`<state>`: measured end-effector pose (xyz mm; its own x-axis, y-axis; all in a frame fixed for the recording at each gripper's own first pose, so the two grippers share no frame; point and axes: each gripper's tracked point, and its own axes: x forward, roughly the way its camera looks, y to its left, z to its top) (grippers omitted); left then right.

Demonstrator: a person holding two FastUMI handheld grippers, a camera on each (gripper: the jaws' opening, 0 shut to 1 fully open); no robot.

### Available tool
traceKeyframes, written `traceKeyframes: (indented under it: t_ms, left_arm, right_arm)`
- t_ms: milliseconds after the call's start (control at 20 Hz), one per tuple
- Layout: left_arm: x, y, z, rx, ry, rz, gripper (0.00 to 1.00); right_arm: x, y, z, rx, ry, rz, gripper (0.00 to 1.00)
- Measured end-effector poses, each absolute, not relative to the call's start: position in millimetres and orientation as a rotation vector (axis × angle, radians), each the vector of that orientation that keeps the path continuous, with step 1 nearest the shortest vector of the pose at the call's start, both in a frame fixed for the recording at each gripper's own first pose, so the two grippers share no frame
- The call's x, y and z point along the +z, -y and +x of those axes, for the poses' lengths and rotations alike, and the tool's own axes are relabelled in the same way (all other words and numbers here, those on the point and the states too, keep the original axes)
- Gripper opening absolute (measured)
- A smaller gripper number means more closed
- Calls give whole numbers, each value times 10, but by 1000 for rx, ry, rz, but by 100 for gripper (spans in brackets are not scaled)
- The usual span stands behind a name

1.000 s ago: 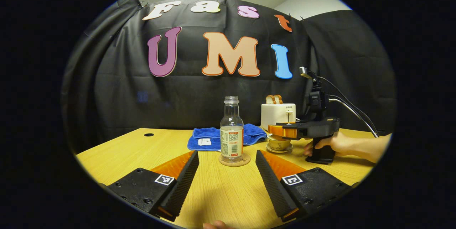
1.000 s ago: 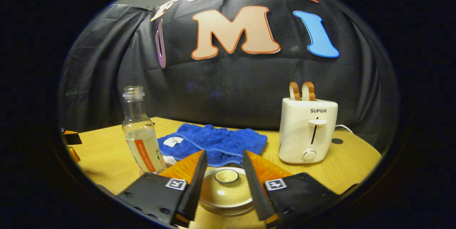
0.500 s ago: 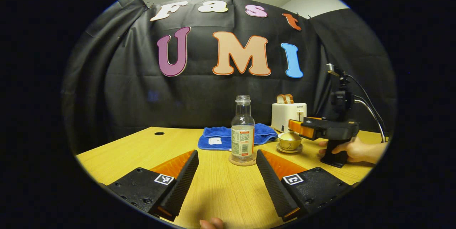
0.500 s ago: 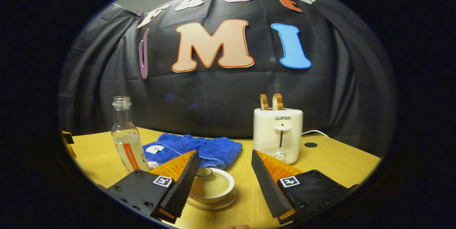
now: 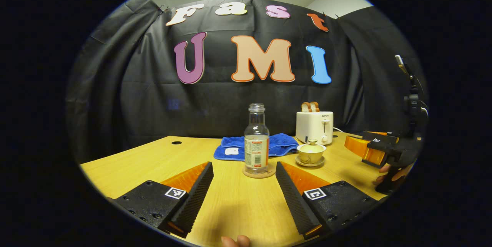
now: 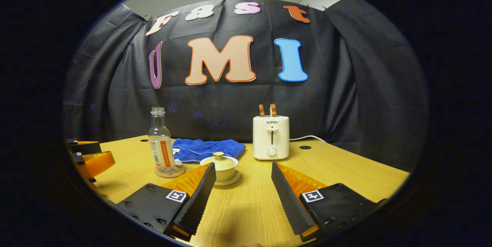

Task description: Open the teacup lid with one hand, grasp the water bottle and pour water into the teacup with the other hand; after pouring, place the water bottle on the coaster and then close the teacup lid.

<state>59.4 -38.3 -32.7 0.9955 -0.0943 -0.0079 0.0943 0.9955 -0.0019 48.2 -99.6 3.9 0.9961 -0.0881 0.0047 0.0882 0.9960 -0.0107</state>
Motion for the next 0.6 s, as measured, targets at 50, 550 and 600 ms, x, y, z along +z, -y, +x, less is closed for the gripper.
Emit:
traceKeyframes:
  t_ms: [50,550,600]
  left_arm:
    - [-324,410,541,-79,-11,1,95]
    - [-315,674,259,-53,-10,0,95]
    - [-315,706,248,-61,-11,-2,95]
  right_arm:
    - [36,949,347,-87,7,-10,89]
    - [24,333,-162,3,-4,-6,92]
    - [21,297,-170,8,-5,-5,92]
